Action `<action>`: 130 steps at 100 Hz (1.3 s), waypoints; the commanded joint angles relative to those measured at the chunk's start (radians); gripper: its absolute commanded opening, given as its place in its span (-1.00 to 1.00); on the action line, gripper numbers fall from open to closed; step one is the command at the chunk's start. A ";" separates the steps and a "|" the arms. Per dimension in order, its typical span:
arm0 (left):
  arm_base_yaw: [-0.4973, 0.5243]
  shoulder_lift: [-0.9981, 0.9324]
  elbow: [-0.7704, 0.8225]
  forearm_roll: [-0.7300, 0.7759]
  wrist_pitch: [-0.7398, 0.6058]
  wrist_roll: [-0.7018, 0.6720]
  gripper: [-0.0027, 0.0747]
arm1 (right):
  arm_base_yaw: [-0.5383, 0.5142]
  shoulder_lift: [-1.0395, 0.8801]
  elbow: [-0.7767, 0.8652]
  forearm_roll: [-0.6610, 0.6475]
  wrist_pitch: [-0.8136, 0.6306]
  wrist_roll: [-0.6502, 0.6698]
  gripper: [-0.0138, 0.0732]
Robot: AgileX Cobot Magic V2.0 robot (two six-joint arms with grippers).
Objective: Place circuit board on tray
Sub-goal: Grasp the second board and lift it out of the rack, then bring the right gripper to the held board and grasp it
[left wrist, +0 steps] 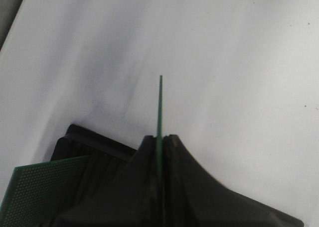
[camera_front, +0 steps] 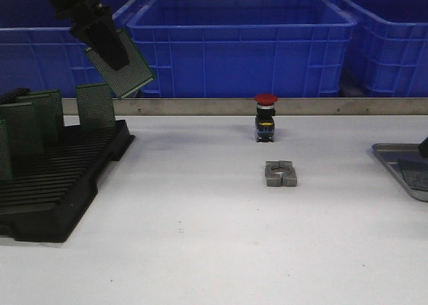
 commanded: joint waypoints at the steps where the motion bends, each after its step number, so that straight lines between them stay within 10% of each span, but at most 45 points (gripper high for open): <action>1: -0.021 -0.082 -0.031 -0.035 0.043 -0.042 -0.98 | -0.010 -0.050 -0.026 0.039 0.041 -0.007 0.53; 89: -0.384 -0.068 -0.031 -0.254 0.035 -0.033 -0.98 | -0.010 -0.050 -0.027 0.068 0.079 -0.022 0.53; 130: -0.386 -0.068 -0.031 -0.256 0.037 -0.033 -0.98 | 0.012 -0.105 -0.177 0.193 0.516 -0.292 0.53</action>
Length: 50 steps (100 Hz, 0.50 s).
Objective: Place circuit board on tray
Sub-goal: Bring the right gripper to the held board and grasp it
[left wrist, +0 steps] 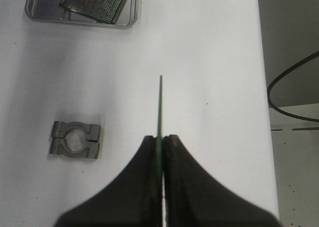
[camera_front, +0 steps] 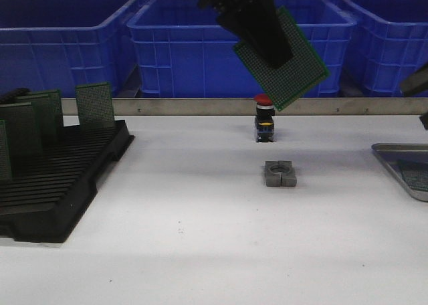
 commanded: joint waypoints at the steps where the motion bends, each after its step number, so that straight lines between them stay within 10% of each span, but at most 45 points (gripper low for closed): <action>1: -0.007 -0.056 -0.031 -0.059 0.035 -0.001 -0.98 | 0.009 -0.075 -0.057 0.083 0.192 -0.104 0.53; 50: -0.007 -0.056 -0.031 -0.059 0.037 -0.001 -0.98 | 0.202 -0.231 -0.064 0.039 0.190 -0.456 0.53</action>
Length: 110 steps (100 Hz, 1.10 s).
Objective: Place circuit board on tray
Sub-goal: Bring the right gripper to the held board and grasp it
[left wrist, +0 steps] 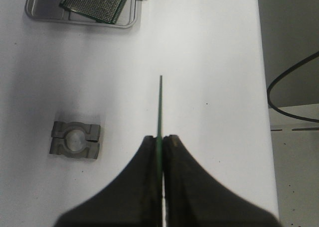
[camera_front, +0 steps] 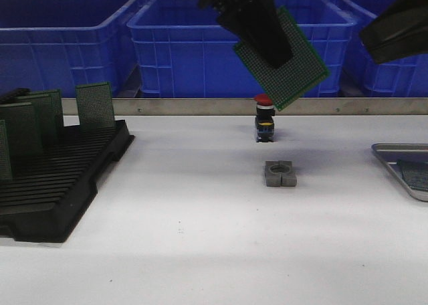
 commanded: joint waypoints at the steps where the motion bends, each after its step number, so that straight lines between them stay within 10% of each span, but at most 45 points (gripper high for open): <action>1: -0.007 -0.056 -0.031 -0.059 0.037 -0.001 -0.98 | 0.022 -0.061 -0.028 0.047 0.149 -0.061 0.53; 110: -0.007 -0.056 -0.031 -0.059 0.039 -0.001 -0.98 | 0.232 -0.048 -0.028 -0.005 0.076 -0.123 0.53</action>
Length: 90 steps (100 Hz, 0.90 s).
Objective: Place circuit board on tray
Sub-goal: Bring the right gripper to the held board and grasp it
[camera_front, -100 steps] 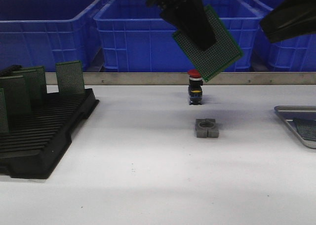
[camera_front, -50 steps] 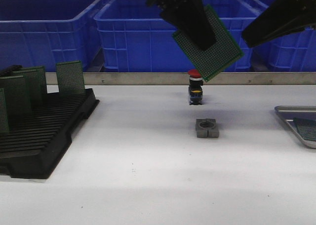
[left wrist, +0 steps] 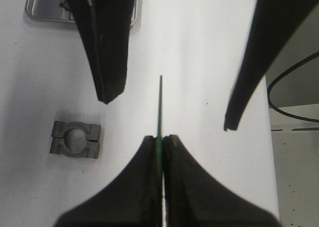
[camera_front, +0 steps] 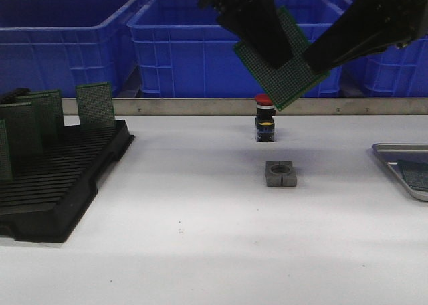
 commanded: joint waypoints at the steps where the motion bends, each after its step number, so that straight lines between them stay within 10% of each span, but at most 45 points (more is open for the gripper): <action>1: -0.007 -0.056 -0.031 -0.059 0.039 -0.001 -0.98 | 0.011 -0.036 -0.028 0.060 0.068 -0.002 0.53; 90: -0.007 -0.056 -0.031 -0.074 0.039 -0.001 -0.98 | 0.012 -0.036 -0.011 0.061 0.029 0.016 0.43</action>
